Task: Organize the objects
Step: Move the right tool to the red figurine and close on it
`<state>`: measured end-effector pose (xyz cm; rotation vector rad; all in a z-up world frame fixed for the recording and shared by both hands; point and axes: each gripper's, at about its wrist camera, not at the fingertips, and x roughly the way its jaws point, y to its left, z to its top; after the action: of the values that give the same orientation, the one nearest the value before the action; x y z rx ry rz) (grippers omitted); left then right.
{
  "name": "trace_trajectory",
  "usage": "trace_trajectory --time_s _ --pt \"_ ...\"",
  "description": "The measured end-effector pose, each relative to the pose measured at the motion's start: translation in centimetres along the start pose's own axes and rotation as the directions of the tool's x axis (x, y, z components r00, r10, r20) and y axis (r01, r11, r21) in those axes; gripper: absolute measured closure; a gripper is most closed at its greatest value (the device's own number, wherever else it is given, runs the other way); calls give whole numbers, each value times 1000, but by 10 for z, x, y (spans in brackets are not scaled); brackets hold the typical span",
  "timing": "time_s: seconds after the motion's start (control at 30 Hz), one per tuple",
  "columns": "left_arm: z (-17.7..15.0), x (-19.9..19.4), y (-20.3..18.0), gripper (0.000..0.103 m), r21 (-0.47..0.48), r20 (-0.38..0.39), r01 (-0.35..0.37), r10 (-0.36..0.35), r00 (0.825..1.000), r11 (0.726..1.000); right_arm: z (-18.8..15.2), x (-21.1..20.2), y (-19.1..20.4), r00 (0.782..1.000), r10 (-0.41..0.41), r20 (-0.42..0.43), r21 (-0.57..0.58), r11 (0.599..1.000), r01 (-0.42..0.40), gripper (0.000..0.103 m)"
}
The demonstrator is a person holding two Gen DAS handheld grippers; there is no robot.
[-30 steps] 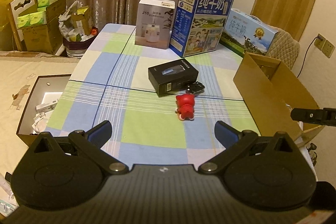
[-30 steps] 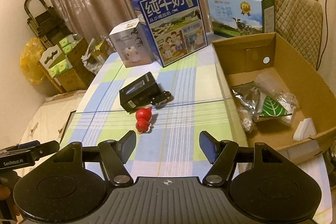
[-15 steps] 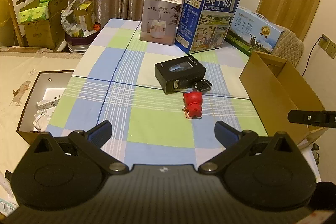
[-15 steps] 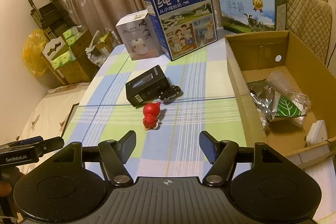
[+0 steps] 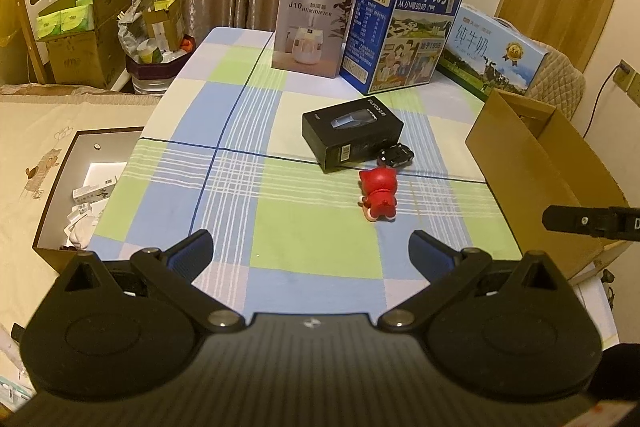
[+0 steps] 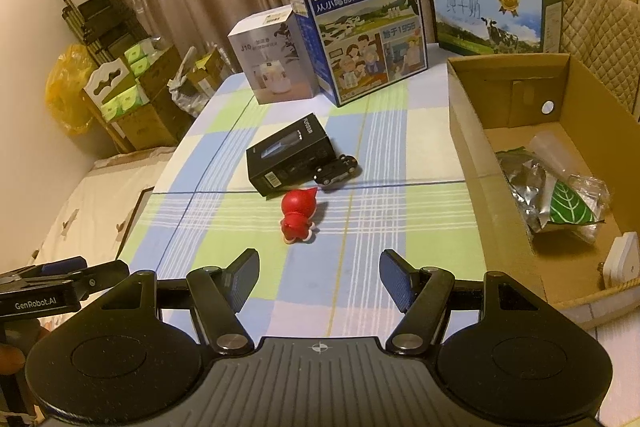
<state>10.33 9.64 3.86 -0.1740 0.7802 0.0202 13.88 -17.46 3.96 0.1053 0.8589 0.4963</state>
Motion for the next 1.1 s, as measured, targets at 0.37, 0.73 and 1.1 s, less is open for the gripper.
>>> trace_trajectory --time_s 0.37,0.73,1.1 --pt "7 23 10 1 1 -25 -11 11 1000 1000 2 25 2 1000 2 -19 -7 1000 -2 39" --pt "14 65 17 1 31 -54 -31 33 998 999 2 68 -4 999 0 -51 1 1000 0 39" --pt "23 115 20 1 80 -15 -79 81 997 994 7 117 3 999 4 -36 -38 999 -5 39"
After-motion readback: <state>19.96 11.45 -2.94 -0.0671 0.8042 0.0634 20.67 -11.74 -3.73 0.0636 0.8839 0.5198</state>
